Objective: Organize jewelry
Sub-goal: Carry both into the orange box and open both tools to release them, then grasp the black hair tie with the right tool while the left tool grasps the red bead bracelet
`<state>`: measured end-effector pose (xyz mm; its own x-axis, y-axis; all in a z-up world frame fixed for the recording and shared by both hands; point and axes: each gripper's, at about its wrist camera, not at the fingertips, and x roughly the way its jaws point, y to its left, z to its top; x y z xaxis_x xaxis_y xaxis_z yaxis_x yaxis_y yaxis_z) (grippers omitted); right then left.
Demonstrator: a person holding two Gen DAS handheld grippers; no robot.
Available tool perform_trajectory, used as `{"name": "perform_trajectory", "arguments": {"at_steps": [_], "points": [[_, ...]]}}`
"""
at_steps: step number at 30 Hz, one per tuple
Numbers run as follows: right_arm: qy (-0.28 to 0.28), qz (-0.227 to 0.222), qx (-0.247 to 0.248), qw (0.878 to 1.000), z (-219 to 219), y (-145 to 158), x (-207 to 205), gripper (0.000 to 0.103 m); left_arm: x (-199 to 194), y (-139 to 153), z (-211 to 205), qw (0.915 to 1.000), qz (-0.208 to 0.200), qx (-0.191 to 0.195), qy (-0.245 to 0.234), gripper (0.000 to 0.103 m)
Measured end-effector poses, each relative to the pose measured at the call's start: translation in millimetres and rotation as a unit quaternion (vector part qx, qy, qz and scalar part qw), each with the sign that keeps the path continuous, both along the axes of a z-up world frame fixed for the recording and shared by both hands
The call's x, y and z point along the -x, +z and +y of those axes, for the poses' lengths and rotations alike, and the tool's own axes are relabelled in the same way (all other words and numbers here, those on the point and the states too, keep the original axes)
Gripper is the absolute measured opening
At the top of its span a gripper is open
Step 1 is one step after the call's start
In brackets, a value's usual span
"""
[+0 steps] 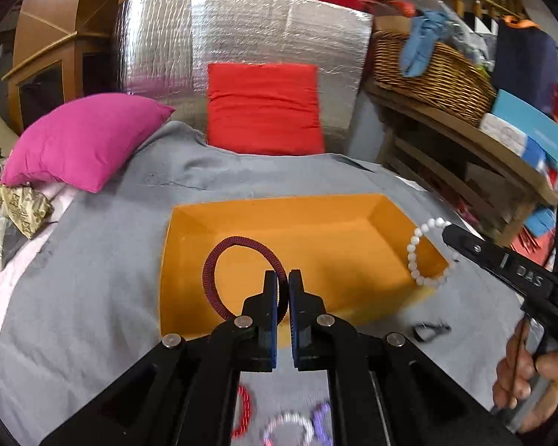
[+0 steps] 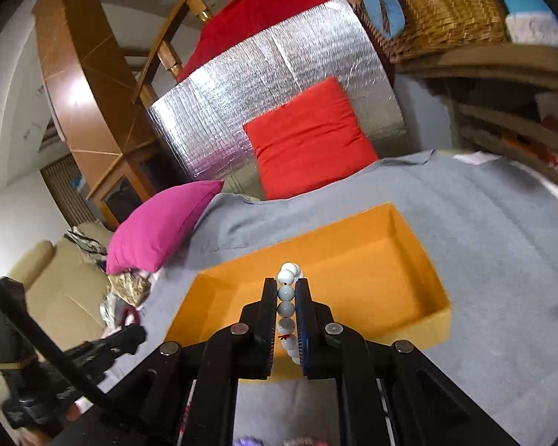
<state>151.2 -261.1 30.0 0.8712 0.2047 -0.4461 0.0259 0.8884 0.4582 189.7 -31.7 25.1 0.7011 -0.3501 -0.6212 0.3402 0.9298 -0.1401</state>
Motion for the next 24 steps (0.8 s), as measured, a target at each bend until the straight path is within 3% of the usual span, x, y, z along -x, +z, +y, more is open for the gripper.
{"name": "perform_trajectory", "arguments": {"at_steps": [5, 12, 14, 16, 24], "points": [[0.001, 0.043, -0.017, 0.999, -4, -24, -39, 0.010, -34, -34, -15, 0.9987, 0.050, -0.009, 0.006, 0.006], [0.002, 0.120, 0.004, 0.993, -10, -55, -56, 0.011, -45, -64, -23, 0.9940, 0.095, -0.049, 0.024, 0.007], [-0.004, 0.133, 0.007, 0.991, -14, -58, -54, 0.013, -43, -67, -22, 0.9928, 0.099, -0.058, 0.035, 0.022], [0.000, 0.144, 0.004, 0.990, -15, -58, -54, 0.014, -39, -64, -20, 0.9928, 0.092, -0.061, 0.046, 0.060], [0.028, 0.178, 0.027, 0.983, -15, -57, -47, 0.017, -21, -52, -17, 0.9930, 0.073, -0.074, 0.055, 0.064]]}}
